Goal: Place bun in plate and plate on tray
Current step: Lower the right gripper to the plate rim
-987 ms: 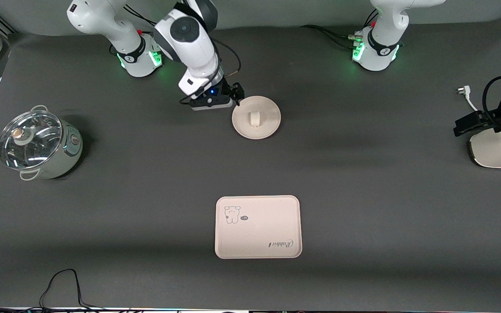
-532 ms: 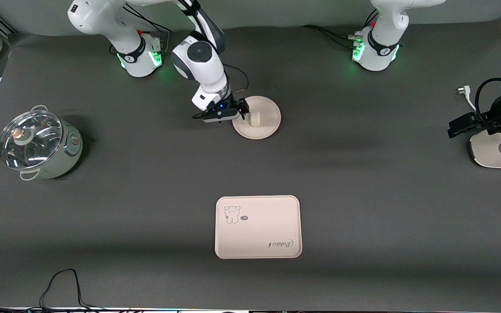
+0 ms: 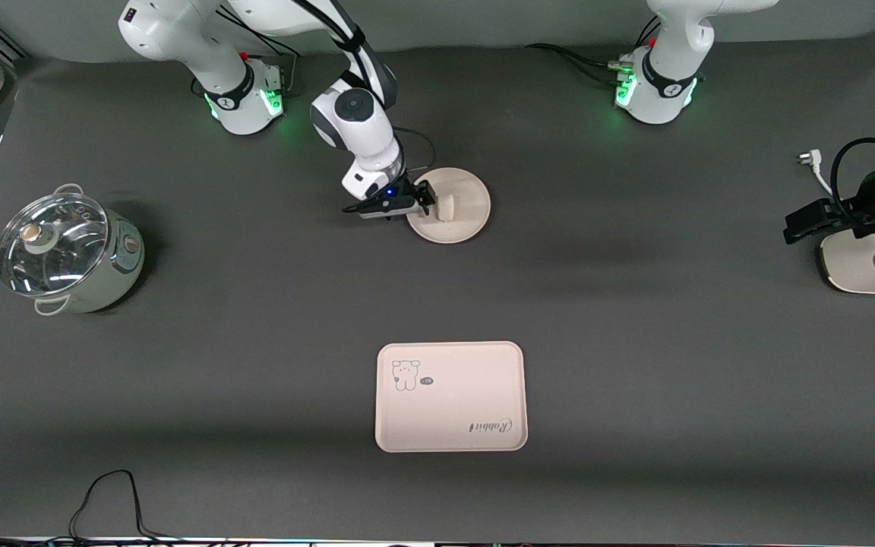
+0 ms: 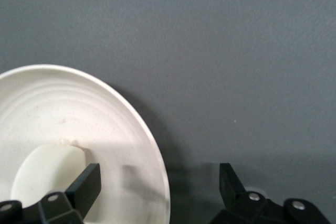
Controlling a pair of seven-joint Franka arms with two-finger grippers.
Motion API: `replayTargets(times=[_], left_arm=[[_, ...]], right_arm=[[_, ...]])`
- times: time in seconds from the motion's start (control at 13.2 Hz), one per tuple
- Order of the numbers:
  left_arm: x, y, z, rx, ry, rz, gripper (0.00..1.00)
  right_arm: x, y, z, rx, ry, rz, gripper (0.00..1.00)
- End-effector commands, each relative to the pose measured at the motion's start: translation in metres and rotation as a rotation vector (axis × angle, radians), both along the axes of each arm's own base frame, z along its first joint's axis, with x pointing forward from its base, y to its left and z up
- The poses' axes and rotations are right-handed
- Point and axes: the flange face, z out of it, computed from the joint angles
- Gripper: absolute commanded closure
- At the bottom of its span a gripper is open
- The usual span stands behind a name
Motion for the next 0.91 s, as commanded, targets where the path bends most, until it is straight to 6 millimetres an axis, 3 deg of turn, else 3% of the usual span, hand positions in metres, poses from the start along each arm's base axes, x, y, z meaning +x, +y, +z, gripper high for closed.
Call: replayTargets(times=[0.0, 0.3, 0.68, 0.84], left_arm=[[-0.005, -0.003, 0.008, 0.013, -0.029, -0.023, 0.0], [-0.005, -0.005, 0.007, 0.012, -0.023, -0.027, 0.0], [-0.005, -0.006, 0.009, 0.012, -0.027, -0.029, 0.0], [-0.005, -0.006, 0.009, 0.012, -0.029, -0.029, 0.0]], right_arm=[[0.0, 0.002, 0.001, 0.015, -0.002, -0.019, 0.0], [0.0, 0.002, 0.006, 0.001, 0.017, -0.007, 0.01], [0.003, 0.0, 0.016, -0.012, 0.042, 0.002, 0.46], [0.003, 0.0, 0.016, -0.013, 0.041, 0.008, 0.58]])
